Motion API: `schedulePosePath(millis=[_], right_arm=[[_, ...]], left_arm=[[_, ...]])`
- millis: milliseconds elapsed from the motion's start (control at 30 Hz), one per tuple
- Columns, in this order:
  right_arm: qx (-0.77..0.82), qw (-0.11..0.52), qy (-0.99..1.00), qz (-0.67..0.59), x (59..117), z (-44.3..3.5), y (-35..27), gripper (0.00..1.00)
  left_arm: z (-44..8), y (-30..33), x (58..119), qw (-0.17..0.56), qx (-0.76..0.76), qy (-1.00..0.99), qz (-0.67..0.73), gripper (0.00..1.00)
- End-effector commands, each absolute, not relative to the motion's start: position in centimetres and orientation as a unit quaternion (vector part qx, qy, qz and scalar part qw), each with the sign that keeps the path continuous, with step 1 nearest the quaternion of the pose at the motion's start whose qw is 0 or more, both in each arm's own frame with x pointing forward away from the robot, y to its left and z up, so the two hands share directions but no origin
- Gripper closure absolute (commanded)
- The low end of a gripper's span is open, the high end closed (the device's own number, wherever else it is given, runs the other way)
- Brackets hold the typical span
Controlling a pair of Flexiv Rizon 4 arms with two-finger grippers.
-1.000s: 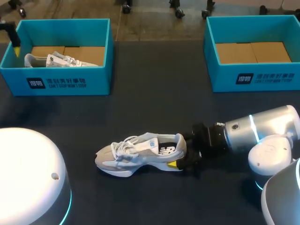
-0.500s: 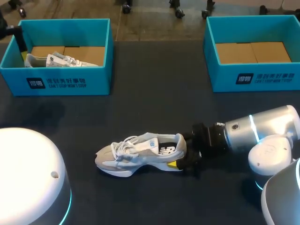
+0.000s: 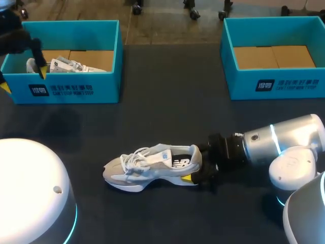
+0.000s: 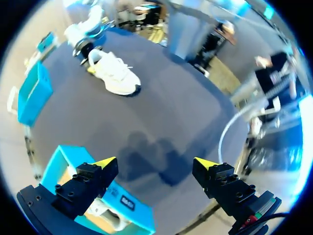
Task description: Take the shoe out of the shoebox, open the shoe tongue, remove and reinsert the insole, then place the shoe into the shoebox
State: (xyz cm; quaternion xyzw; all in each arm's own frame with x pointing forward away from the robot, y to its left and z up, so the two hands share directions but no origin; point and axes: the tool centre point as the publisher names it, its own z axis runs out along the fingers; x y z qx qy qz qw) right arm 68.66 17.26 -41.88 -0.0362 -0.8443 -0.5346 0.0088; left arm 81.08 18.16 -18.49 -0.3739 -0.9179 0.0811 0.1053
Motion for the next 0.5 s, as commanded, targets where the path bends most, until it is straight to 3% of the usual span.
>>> schedulePosePath(millis=[33,300,500], right_arm=[[-0.037,0.009,-0.846,-0.532,68.6,-41.8,17.3,1.0],[-0.037,0.009,-0.846,-0.532,68.6,-41.8,17.3,1.0],[-0.037,0.009,-0.846,-0.532,68.6,-41.8,17.3,1.0]], left_arm=[[-18.6,17.8,81.0,0.148,-0.161,-0.973,0.079,0.0],[-18.6,17.8,81.0,0.148,-0.161,-0.973,0.079,0.0],[-20.7,12.6,75.7,0.107,-0.054,-0.992,0.048,0.0]])
